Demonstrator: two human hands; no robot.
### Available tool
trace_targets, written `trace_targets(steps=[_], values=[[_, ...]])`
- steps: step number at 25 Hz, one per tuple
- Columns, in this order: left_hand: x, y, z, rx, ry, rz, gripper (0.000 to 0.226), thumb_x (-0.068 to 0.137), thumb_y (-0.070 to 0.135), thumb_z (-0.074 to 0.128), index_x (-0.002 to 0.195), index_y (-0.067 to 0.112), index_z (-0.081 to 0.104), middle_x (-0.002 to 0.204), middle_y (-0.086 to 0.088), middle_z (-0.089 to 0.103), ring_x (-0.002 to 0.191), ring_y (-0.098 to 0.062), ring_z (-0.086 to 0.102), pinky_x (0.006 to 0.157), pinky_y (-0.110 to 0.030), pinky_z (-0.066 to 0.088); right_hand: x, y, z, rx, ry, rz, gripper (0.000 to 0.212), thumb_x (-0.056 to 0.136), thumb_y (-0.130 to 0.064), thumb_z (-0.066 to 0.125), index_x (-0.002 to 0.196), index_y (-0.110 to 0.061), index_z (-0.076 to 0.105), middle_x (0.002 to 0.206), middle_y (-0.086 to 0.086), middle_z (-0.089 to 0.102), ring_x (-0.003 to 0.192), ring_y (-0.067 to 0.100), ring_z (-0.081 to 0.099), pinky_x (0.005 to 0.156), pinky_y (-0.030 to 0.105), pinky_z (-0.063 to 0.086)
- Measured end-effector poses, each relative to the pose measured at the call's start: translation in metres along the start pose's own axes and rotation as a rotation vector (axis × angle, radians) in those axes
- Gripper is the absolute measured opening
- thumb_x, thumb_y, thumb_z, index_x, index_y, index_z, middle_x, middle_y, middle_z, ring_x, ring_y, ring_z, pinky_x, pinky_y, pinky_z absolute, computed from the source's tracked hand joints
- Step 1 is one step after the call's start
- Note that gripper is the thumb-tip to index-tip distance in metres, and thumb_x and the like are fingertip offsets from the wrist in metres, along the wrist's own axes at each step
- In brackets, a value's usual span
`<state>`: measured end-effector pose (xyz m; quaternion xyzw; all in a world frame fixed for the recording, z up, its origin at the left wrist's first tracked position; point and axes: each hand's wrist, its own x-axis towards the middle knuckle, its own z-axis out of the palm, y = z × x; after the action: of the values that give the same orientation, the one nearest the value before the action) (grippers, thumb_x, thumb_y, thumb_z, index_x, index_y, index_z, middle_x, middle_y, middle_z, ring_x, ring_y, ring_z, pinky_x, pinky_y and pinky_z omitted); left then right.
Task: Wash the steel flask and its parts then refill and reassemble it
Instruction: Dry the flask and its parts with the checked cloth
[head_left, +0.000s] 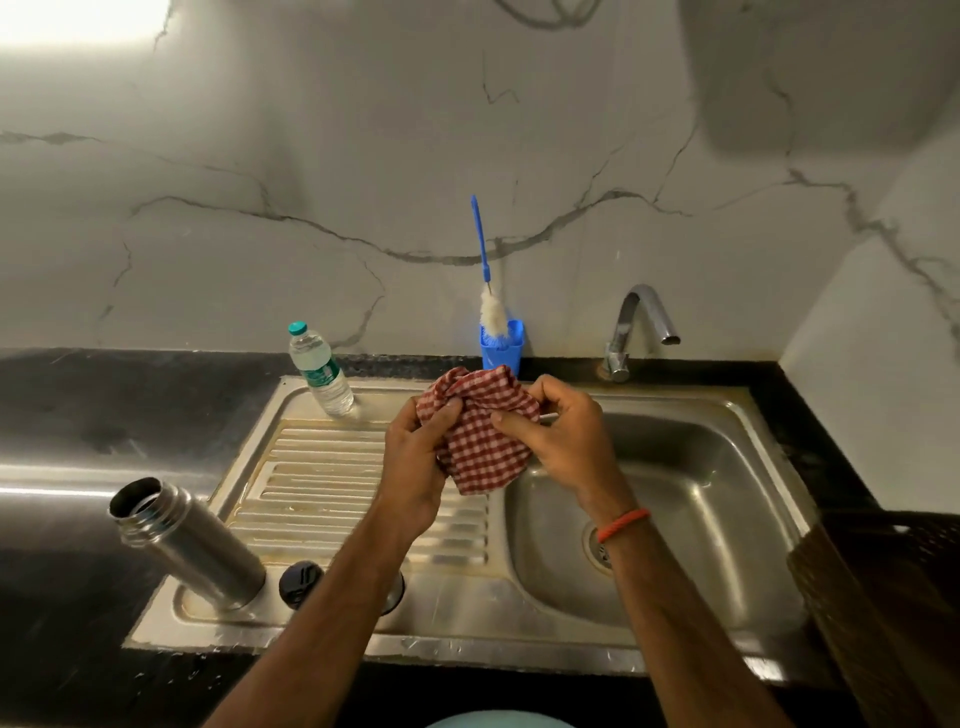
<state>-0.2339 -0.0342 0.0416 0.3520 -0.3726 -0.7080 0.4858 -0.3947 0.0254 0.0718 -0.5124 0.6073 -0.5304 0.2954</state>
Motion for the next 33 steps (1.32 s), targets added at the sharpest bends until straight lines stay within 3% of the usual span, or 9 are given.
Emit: trace_targets(steps=[3,10,14,17,21,25,28,30,33], values=[[0.0,-0.011,0.008,-0.222,-0.188,-0.079,0.064,0.085,0.021,0.077,0.142,0.003,0.053,0.133,-0.02,0.062,0.121,-0.036,0.059,0.1,-0.048,0.052,-0.01,-0.009,-0.004,0.1,0.084,-0.07,0.016,0.085,-0.008,0.075,0.083,-0.008,0.059,0.077,0.008,0.066,0.075,0.025,0.066,0.069,0.037,0.059],[-0.024,-0.023,0.031,-0.616,-0.516,-0.462,0.09,0.083,0.04,0.08,0.154,0.005,0.036,0.14,-0.025,0.054,0.123,-0.039,0.06,0.097,-0.053,0.055,-0.024,-0.02,-0.016,0.574,0.116,0.334,0.04,0.088,-0.009,0.07,0.122,-0.021,0.055,0.11,0.005,0.07,0.099,0.025,0.07,0.084,0.04,0.06],[-0.035,-0.021,0.037,-0.497,-0.328,-0.538,0.067,0.098,0.05,0.052,0.146,0.004,0.048,0.135,-0.025,0.062,0.114,-0.038,0.068,0.089,-0.052,0.06,-0.039,-0.01,-0.009,-0.159,0.346,0.112,0.037,0.092,-0.021,0.068,0.124,-0.024,0.05,0.108,-0.004,0.066,0.092,0.013,0.068,0.075,0.031,0.061],[-0.035,-0.02,0.029,-0.446,-0.278,-0.557,0.074,0.093,0.058,0.046,0.143,0.004,0.049,0.138,-0.029,0.059,0.126,-0.041,0.06,0.099,-0.055,0.055,-0.048,0.003,-0.009,-0.665,0.366,-0.095,0.041,0.088,-0.041,0.07,0.122,-0.024,0.056,0.112,-0.006,0.065,0.104,0.011,0.059,0.092,0.034,0.052],[-0.038,-0.015,0.018,-0.24,-0.313,-0.519,0.078,0.091,0.062,0.041,0.143,0.005,0.053,0.134,-0.027,0.062,0.12,-0.036,0.065,0.109,-0.055,0.045,-0.057,-0.005,0.008,-0.459,0.019,0.099,0.06,0.088,-0.05,0.068,0.139,-0.021,0.052,0.125,-0.003,0.063,0.109,0.012,0.06,0.089,0.026,0.054],[-0.047,-0.008,0.013,-0.178,-0.372,-0.49,0.077,0.094,0.064,0.042,0.143,0.006,0.053,0.136,-0.028,0.06,0.121,-0.039,0.063,0.103,-0.057,0.049,-0.065,-0.003,0.009,-0.348,0.062,0.143,0.058,0.087,-0.037,0.074,0.137,-0.016,0.055,0.128,0.004,0.066,0.114,0.016,0.063,0.095,0.036,0.056],[-0.051,-0.004,0.008,-0.088,-0.382,-0.444,0.067,0.097,0.054,0.046,0.141,0.005,0.053,0.131,-0.027,0.064,0.115,-0.038,0.066,0.088,-0.05,0.059,-0.069,0.0,0.005,-0.162,0.137,0.199,0.035,0.086,-0.03,0.076,0.117,-0.016,0.068,0.111,-0.001,0.072,0.1,0.011,0.067,0.09,0.039,0.058],[-0.054,-0.001,0.007,-0.06,-0.377,-0.444,0.07,0.097,0.059,0.042,0.139,0.006,0.056,0.13,-0.026,0.065,0.117,-0.038,0.066,0.093,-0.052,0.057,-0.073,-0.001,0.008,-0.054,0.171,0.204,0.023,0.089,-0.03,0.073,0.108,-0.017,0.07,0.102,-0.003,0.074,0.093,0.011,0.07,0.087,0.042,0.06],[-0.053,0.003,0.004,-0.076,-0.406,-0.451,0.082,0.093,0.071,0.038,0.141,0.006,0.055,0.136,-0.028,0.06,0.129,-0.042,0.057,0.104,-0.054,0.05,-0.081,-0.002,0.014,-0.018,0.025,0.213,0.039,0.085,-0.038,0.076,0.118,-0.022,0.064,0.104,-0.013,0.071,0.095,-0.002,0.067,0.081,0.021,0.057]])
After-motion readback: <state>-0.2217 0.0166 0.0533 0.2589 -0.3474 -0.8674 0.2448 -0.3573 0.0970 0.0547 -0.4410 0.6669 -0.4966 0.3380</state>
